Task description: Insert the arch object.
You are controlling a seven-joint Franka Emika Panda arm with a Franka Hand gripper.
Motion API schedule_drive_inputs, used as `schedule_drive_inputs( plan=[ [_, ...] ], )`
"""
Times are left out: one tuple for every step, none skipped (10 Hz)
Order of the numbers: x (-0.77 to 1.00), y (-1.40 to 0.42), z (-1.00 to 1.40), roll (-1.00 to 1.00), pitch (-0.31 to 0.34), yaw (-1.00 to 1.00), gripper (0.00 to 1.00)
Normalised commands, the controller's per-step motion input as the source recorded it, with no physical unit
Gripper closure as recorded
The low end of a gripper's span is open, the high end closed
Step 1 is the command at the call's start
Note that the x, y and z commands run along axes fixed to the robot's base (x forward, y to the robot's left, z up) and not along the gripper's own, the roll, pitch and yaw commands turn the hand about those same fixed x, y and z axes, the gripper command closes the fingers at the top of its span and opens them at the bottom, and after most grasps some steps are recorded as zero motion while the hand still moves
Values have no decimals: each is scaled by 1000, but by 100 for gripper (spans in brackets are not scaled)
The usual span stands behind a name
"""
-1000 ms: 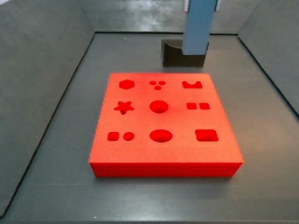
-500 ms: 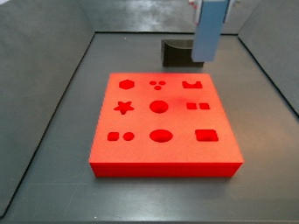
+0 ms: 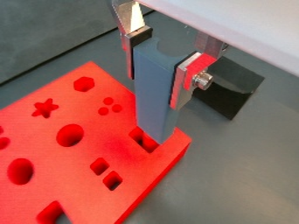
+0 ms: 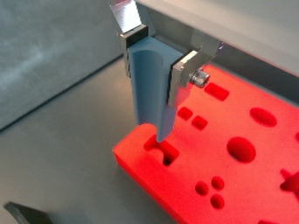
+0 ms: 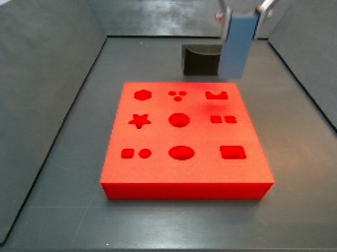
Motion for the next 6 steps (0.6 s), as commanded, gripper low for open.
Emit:
schedule_drive_inputs(
  plan=[
    [26, -80, -343, 166, 0, 69, 100],
    [0, -66, -360, 169, 0, 94, 100],
    [-9, -54, -311, 117, 0, 114, 100],
    [-69, -40, -163, 0, -10, 54, 100],
    [-51, -11, -117, 0, -34, 34, 100],
    [0, 0, -117, -14, -50, 34, 100]
  ],
)
